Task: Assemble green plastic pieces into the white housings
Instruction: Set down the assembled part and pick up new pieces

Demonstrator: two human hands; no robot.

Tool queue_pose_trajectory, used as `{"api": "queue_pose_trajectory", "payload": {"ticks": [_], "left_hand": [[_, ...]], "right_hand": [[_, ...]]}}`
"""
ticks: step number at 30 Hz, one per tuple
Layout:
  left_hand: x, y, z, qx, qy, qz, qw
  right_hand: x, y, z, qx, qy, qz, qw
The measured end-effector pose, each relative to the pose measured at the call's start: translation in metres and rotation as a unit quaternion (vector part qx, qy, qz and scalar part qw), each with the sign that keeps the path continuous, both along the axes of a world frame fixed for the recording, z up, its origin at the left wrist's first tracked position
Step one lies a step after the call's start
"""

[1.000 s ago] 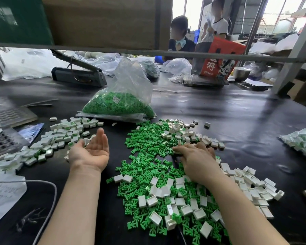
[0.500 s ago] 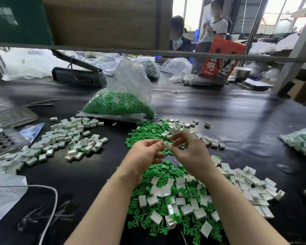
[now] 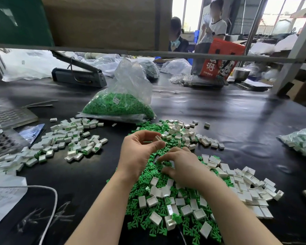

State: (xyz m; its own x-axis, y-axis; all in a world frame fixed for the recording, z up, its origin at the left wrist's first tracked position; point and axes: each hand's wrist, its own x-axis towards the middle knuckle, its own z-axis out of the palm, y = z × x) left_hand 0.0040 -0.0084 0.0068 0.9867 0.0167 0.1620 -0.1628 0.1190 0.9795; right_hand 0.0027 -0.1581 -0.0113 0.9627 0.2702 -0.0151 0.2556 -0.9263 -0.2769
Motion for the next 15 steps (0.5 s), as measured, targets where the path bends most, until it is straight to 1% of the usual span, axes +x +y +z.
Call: {"api": "queue_pose_trajectory", "payload": {"ticks": [2, 5, 8, 11, 15], "left_hand": [[-0.0013, -0.0004, 0.0012, 0.001, -0.019, 0.001, 1.000], [-0.0028, -0.0003, 0.0022, -0.008, -0.032, -0.003, 0.999], [-0.0031, 0.0011, 0.0020, -0.013, -0.039, -0.009, 0.999], [-0.0036, 0.0021, 0.0020, -0.034, -0.030, -0.017, 0.999], [-0.0006, 0.0028, 0.0003, -0.044, -0.009, -0.008, 0.999]], "right_hand": [[0.0003, 0.0006, 0.0009, 0.017, -0.015, -0.003, 1.000], [-0.0004, -0.0004, 0.0010, 0.047, -0.003, -0.012, 0.999], [-0.0010, -0.0005, -0.0002, 0.051, -0.018, -0.021, 0.998], [-0.0008, -0.0009, 0.0002, 0.034, -0.047, -0.029, 0.998], [-0.0030, -0.0024, 0.0023, 0.045, -0.026, -0.015, 0.999]]}}
